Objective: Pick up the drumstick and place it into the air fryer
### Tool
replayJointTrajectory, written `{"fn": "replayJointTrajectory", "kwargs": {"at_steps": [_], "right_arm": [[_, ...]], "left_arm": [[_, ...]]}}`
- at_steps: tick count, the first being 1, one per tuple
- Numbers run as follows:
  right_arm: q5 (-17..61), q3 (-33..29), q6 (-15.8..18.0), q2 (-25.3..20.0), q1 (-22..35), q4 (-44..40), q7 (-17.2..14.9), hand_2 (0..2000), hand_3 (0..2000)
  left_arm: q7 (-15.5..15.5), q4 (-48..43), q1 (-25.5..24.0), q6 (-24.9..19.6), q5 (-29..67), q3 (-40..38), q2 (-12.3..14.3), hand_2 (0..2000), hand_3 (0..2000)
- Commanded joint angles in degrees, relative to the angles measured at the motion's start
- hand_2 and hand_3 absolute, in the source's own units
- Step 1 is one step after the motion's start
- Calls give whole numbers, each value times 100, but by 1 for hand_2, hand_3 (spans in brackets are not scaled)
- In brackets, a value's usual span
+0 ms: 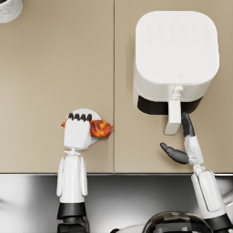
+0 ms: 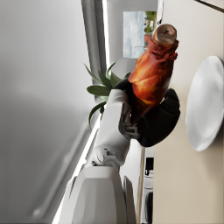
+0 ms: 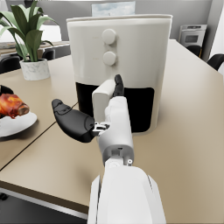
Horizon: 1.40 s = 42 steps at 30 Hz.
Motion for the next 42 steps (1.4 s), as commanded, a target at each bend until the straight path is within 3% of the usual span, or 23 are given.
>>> {"fn": "replayJointTrajectory", "kwargs": {"at_steps": [1,9,15,16,17,19,21,24,26,30,35,36,42], "right_arm": [[0,-27,8,-123,271,-623,0,0,0],[-2,173,85,-352,670,-1774,-1,0,0],[18,526,-173,-446,907,-1904,0,0,0],[24,549,-219,-410,880,-1765,-1,1361,327],[28,571,-347,-391,889,-1746,-4,2000,653],[28,616,-733,-348,857,-1685,-6,2000,1307],[25,633,-823,-328,844,-1635,-5,2000,1960],[32,821,-340,-154,714,-1222,-9,2000,2000],[32,969,-376,51,494,-737,-24,2000,2000],[24,1027,-389,406,113,36,-52,2000,2000],[23,1253,-58,785,-302,767,-51,2000,2000],[24,1328,-1,859,-365,879,-47,2000,2000],[30,1638,212,1259,-603,1485,-34,2000,2000]], "left_arm": [[38,-1248,79,4,-1,-205,15,2000,2000],[810,-2212,64,910,-5,-460,52,2000,2000],[969,-2188,-62,1019,-7,-437,71,2000,2000],[977,-2333,-11,1023,-7,-467,78,2000,2000],[982,-2322,-42,1026,-7,-466,80,2000,2000],[989,-2339,-93,1030,-7,-475,86,2000,2000],[992,-2317,-86,1029,-7,-427,95,2000,2000],[995,-2364,-182,1032,-7,-373,99,2000,2000],[996,-2396,-200,1030,-7,-364,107,2000,2000],[996,-2323,-290,1024,-1004,-367,114,2000,2000],[998,-2293,-143,1026,-2186,-274,155,2000,2000],[999,-2274,-267,1027,-2315,-296,144,2000,2000],[1003,-2226,106,1037,-2596,96,251,2000,2000]]}}
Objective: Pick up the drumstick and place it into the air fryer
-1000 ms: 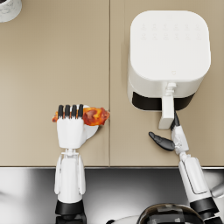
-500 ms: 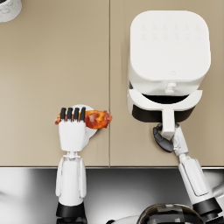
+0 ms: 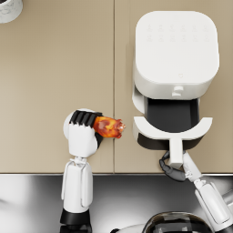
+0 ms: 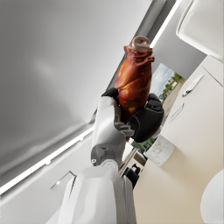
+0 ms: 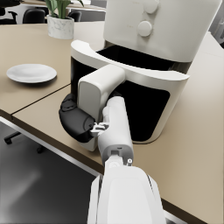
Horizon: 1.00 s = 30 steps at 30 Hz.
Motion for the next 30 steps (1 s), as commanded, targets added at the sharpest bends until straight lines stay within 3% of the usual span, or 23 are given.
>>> {"fn": "replayJointTrajectory", "kwargs": {"at_steps": [1,8,20,21,22,30], "right_arm": [[-1,590,35,-10,17,955,16,2000,2000],[1,940,58,220,-71,1339,27,2000,2000],[1,2370,55,643,-217,2007,22,2000,2000],[1,357,54,-1591,-2133,2026,21,2000,2000],[-1,2134,-4,254,-629,2067,13,2000,2000],[-6,2405,397,101,-948,2292,0,2000,2000]], "left_arm": [[0,62,346,-4,-12,359,99,2000,2000],[3,461,940,-12,-40,848,403,2000,2000],[3,553,1174,-8,-42,1511,645,2000,2000],[3,598,1231,-8,-42,1591,692,2000,2000],[3,611,1266,-10,-42,1655,728,2000,2000],[1,891,1421,-9,-41,2267,938,2000,2000]]}}
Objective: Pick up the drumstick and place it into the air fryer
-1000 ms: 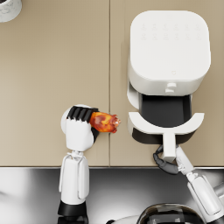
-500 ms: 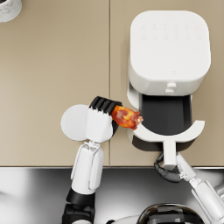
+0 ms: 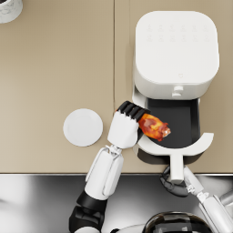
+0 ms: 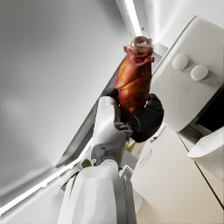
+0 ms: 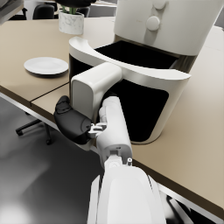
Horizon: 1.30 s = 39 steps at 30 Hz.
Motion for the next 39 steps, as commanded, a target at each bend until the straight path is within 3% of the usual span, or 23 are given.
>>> {"fn": "replayJointTrajectory", "kwargs": {"at_steps": [1,5,7,8,9,11,13,18,22,23,28,38,39], "right_arm": [[0,-20,99,-21,-25,-12,9,2000,2000],[2,-127,443,-63,-68,-10,-30,2000,2000],[5,-201,802,-69,-75,12,-58,2000,2000],[-1,-210,985,-67,-80,-1,-41,2000,2000],[-3,-226,1129,-67,-82,-6,-30,2000,2000],[0,-334,1590,-69,-88,-20,-12,2000,2000],[1,-369,1685,-70,-91,-23,-13,2000,2000],[-4,-370,1750,-73,-89,-40,45,2000,2000],[2,-375,1781,-73,-88,-28,-2,2000,2000],[2,2272,1793,-615,69,1304,-4,2000,2000],[4,1358,2014,-1434,385,682,-34,2000,2000],[50,-133,2364,-2664,1372,-427,-153,2000,2000],[52,1156,2374,-1241,2390,-612,-159,2000,2000]], "left_arm": [[1,91,228,2,0,449,173,2000,2000],[1,489,506,-8,1,797,451,2000,2000],[0,628,602,-11,1,891,554,2000,2000],[1,703,607,-13,1,949,571,639,1673],[-5,776,598,9,2,948,575,0,1347],[-7,842,536,-11,2,924,554,0,693],[-5,695,304,-57,2,817,419,0,40],[-15,120,-780,30,3,-325,-153,0,0],[-46,-410,-1204,163,1,-1740,-144,0,0],[-39,-500,-1231,136,1,-2061,-122,0,0],[-23,-641,-1220,82,-2,-3207,-139,0,0],[-20,-915,-1234,69,-5,-3833,-242,0,0],[-20,-984,-1248,69,-5,-3896,-248,0,0]]}}
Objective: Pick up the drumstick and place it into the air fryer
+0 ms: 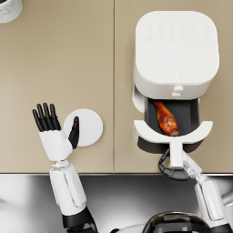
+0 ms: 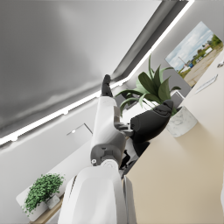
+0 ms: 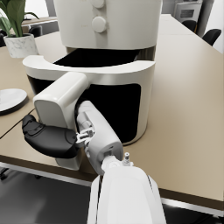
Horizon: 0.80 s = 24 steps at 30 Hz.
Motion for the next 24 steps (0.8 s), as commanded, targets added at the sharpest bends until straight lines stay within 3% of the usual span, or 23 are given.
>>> {"fn": "replayJointTrajectory", "kwargs": {"at_steps": [1,4,15,20,24], "right_arm": [[-8,1069,-37,-930,1002,627,40,2000,2000],[-21,1351,-311,-697,1630,52,68,2000,2000],[-30,2862,-759,4,3644,-1963,217,2000,2000],[-40,3575,-940,29,4462,-2699,309,2000,2000],[-44,3699,-960,-171,4773,-3279,312,2000,2000]], "left_arm": [[0,-280,37,0,0,-230,-31,0,0],[0,-327,29,0,-1,-319,-65,0,0],[0,-373,-33,0,-1,-227,-152,0,0],[0,-371,-39,1,-1,-77,-195,0,0],[0,-328,-53,1,-1,1,-221,0,0]]}}
